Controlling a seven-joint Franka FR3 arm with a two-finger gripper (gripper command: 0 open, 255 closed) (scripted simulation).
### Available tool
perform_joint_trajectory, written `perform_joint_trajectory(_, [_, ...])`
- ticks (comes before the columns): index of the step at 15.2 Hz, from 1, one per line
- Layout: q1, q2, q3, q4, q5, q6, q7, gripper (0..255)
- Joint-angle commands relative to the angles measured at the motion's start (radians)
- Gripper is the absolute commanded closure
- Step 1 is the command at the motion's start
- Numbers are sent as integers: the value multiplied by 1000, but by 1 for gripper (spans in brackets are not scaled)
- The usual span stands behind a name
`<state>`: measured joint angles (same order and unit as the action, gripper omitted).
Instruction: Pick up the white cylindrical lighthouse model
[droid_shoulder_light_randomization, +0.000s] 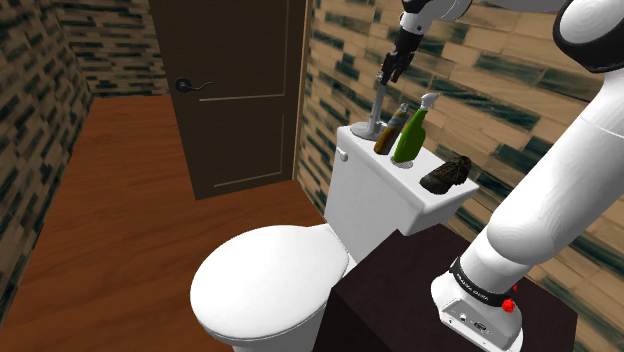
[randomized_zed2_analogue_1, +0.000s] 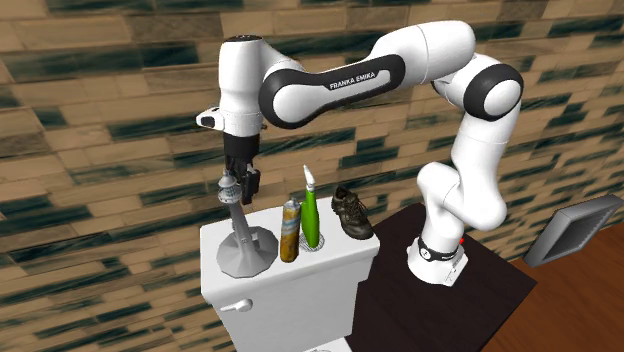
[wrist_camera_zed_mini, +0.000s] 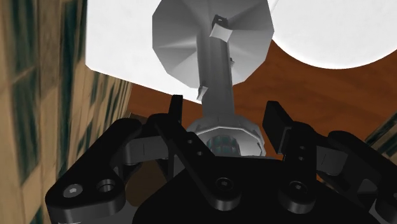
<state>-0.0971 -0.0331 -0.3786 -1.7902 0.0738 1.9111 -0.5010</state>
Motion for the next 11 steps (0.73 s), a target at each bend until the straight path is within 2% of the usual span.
perform_joint_trajectory(1, [-1,3,-1,33,1,-30,1,255])
perform_joint_trajectory(9, [-3,19,-3,159,5,-141,4,255])
perform_joint_trajectory(11, [-3,19,-3,161,5,-143,4,255])
